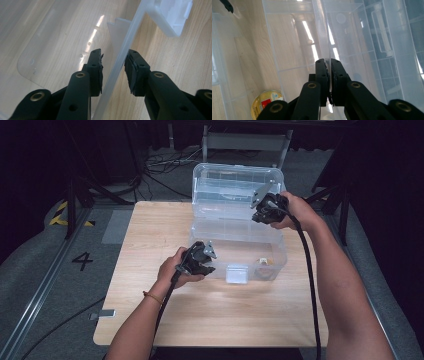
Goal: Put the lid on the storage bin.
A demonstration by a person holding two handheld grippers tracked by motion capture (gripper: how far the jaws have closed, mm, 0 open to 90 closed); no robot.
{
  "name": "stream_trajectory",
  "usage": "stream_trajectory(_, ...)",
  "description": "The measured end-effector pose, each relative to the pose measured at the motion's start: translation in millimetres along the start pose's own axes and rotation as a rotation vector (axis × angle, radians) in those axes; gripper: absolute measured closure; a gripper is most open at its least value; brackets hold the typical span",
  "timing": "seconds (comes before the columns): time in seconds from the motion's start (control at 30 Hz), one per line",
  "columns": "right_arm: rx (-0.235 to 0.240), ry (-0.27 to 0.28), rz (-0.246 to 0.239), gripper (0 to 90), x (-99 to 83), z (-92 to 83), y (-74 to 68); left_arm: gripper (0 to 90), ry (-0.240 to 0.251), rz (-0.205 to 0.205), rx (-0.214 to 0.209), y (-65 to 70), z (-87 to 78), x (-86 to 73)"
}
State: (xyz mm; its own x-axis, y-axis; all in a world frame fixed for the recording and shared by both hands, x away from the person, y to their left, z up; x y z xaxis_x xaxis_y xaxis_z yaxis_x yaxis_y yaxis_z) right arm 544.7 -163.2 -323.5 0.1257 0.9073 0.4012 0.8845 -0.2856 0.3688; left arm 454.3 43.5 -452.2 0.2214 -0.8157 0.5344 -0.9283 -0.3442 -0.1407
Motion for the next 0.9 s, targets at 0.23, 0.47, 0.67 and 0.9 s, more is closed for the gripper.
stream_trajectory(0.23,0.000,0.023,-0.005,85.8,-2.8,-2.9,-8.1,66.4,-0.003,-0.004,0.009,0.4,0.3,0.1)
stream_trajectory(0.47,-0.013,0.040,0.009,85.2,-6.8,-5.7,-16.6,64.6,0.000,-0.003,0.028,1.7,0.7,-0.1)
stream_trajectory(0.67,-0.015,0.056,0.004,84.6,-8.6,-6.6,-21.2,63.5,0.007,-0.001,0.041,2.2,1.3,0.2)
stream_trajectory(0.9,-0.017,0.062,-0.002,84.1,-10.5,-7.7,-27.8,63.0,0.007,0.003,0.047,2.5,1.5,0.1)
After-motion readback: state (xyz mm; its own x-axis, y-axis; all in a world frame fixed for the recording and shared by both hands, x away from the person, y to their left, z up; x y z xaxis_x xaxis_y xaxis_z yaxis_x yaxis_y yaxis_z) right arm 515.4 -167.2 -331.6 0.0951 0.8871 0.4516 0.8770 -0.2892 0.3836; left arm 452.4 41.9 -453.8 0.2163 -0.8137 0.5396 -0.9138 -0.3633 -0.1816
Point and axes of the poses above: each handheld gripper's, and its own axes: z roughly forward along the jaws, x roughly out of its top, y roughly to its right, the point moved 5 cm from there along z, roughly forward along the jaws, and after that the axes turned 2 degrees about z, right-handed, at the moved point
